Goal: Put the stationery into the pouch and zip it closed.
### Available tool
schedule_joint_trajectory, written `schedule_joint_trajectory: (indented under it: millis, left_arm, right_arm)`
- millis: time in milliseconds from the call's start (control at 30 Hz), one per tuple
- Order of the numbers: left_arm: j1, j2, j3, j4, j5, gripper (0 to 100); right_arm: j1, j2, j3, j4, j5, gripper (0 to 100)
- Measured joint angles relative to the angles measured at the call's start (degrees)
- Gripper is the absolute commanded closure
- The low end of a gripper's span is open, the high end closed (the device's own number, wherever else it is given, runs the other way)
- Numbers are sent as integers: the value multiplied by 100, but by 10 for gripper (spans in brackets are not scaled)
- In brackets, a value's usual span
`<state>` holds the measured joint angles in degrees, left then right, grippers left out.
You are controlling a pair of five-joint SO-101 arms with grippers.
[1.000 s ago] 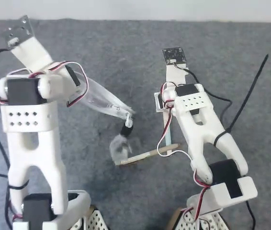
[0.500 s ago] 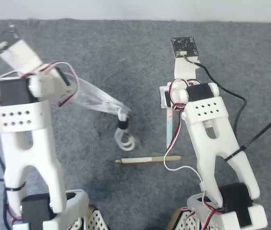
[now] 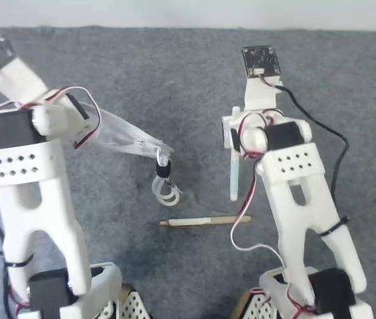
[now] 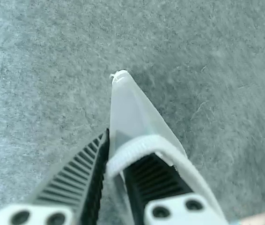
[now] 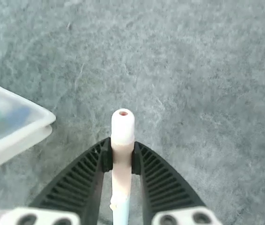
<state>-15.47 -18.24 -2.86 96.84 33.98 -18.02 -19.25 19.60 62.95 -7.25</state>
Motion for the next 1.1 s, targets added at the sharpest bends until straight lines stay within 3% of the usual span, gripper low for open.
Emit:
schedule_joint_trajectory:
  millis: [467,1100]
  left_arm:
    - [-114,0,18,-18,0,990]
    - [-123,0,18,-18,0,990]
  right_arm:
    - [-862,-2215,1969,-1240,0,993]
    - [-1486,-4290,2796,-1345,0,993]
